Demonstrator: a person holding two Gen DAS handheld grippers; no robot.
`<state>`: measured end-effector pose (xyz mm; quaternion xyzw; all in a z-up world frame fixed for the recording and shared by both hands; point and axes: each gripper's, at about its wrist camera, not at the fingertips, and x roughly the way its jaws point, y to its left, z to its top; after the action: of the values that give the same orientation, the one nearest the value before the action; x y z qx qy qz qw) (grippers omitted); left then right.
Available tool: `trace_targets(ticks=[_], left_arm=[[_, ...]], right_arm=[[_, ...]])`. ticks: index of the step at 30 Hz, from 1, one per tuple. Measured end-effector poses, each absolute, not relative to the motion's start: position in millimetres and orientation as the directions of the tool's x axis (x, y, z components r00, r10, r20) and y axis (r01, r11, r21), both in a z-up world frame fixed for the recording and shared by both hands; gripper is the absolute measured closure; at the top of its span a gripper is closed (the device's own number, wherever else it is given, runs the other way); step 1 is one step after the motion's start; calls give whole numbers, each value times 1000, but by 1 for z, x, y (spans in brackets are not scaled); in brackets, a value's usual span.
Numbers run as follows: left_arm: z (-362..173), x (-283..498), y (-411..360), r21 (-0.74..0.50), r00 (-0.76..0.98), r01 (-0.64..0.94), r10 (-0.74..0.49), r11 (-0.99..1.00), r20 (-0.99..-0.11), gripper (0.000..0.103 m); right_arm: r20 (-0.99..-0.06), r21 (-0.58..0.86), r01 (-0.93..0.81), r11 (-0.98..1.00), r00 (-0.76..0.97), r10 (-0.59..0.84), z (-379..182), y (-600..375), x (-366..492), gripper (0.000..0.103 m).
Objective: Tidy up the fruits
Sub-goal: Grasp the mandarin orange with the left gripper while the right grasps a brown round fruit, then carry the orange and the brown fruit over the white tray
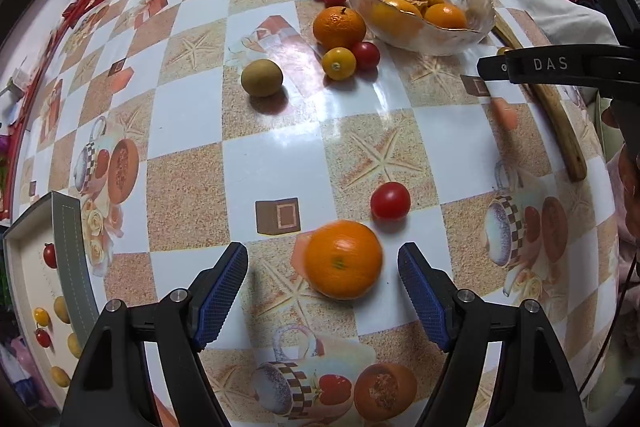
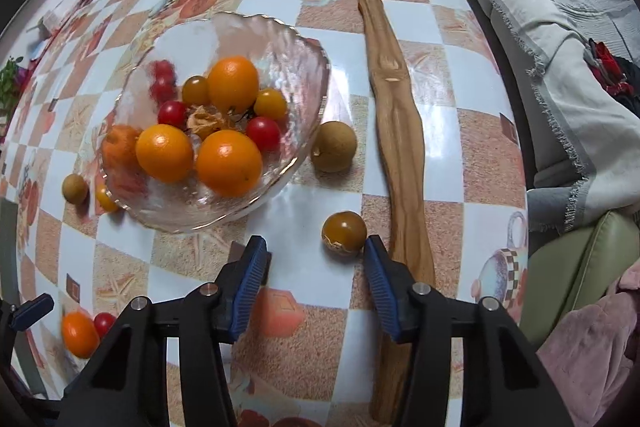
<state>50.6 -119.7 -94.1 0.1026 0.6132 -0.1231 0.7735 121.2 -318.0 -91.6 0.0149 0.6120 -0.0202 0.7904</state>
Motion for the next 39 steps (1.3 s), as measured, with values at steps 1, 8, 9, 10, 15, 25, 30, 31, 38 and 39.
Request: trace_targets(ticks=[1, 8, 9, 10, 15, 25, 30, 31, 38, 39], left_arm=[[-94, 50, -120, 7, 219, 316, -66, 949, -974, 24], [-97, 53, -119, -11, 207, 313, -79, 950, -975, 52], [-97, 52, -120, -23, 203, 317, -92, 948, -975, 62], [-97, 51, -120, -28, 203, 323, -98, 946, -974, 62], [-94, 47, -114, -88, 187, 328, -156, 940, -970, 62], [-79, 40, -80, -139, 177, 319, -203, 937, -963, 62], [-61, 32, -62, -142, 195, 307, -208, 941, -958, 62], [-58, 31, -59, -141, 199, 306, -208, 942, -958, 62], [-42, 16, -21, -127, 228, 262, -189, 957, -955, 62], [-41, 15, -13, -125, 231, 254, -186, 959, -955, 62]], right_arm=[[-968, 8, 60, 998, 249, -7, -93, -320, 121, 56], [-964, 61, 95, 994, 263, 34, -90, -334, 118, 81], [-963, 68, 99, 993, 267, 40, -88, -335, 116, 81], [-961, 82, 105, 991, 271, 51, -86, -336, 113, 81], [-957, 126, 113, 986, 275, 91, -77, -335, 95, 81], [-955, 200, 116, 973, 246, 167, -71, -300, 42, 81], [-954, 215, 100, 972, 235, 187, -63, -278, 20, 81], [-954, 218, 98, 971, 231, 191, -61, -272, 18, 81], [-955, 219, 50, 975, 218, 203, -50, -228, 9, 81], [-954, 218, 39, 975, 217, 205, -48, -219, 9, 81]])
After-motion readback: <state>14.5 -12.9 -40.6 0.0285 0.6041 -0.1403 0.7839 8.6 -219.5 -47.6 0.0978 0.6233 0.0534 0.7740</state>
